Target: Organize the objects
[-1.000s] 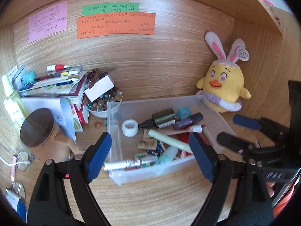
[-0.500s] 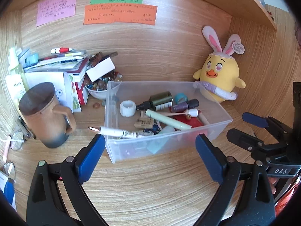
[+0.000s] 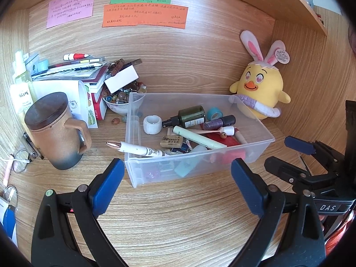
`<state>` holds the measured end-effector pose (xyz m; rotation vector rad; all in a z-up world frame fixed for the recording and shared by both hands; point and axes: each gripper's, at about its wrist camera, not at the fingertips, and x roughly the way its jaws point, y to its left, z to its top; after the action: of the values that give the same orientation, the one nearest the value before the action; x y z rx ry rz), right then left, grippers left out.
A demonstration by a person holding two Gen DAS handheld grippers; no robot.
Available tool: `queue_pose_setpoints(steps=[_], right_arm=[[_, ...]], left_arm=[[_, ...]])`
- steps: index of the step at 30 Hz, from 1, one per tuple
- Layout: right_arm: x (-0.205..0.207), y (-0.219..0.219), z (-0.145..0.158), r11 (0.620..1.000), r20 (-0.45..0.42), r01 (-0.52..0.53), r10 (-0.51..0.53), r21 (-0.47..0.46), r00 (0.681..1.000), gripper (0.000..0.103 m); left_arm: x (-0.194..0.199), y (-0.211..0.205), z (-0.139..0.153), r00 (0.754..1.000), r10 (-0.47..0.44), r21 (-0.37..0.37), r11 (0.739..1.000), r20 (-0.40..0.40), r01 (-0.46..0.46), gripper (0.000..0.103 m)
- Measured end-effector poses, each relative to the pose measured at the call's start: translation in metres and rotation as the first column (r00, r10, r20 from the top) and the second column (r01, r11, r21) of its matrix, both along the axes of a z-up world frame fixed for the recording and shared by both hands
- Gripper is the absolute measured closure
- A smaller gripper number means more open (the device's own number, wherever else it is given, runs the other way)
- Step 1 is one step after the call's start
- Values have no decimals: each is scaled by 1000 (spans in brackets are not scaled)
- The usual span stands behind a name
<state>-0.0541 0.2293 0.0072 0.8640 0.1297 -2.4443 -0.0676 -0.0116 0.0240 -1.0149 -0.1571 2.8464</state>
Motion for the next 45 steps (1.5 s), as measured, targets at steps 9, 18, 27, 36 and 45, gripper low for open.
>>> queue_pose_setpoints(steps=[9,18,27,36,45], right_arm=[[-1,2,-2,1000,14,9,-9,-6,1000,16],[-1,3,-1,1000,13,8,-7,-9,1000,16],[-1,4,-1,1000,17,6,-5,-12,1000,15],[-2,7,-2,1000,27,14,-14,-25,1000,15],[-3,7,-3,999,36,18,-17,-32,999,15]], left_arm=[[0,2,-2,1000,-1,-9,1000,0,1,5],[0,2,-1,1000,-3,-12,1000,-5,3,5],[0,3,-3,1000,5,-10,1000,6,-5,5],[-1,2,-4,1000,5,-10,1000,4,-5,5],[0,3,-4,1000,7,-12,1000,4,-7,5]])
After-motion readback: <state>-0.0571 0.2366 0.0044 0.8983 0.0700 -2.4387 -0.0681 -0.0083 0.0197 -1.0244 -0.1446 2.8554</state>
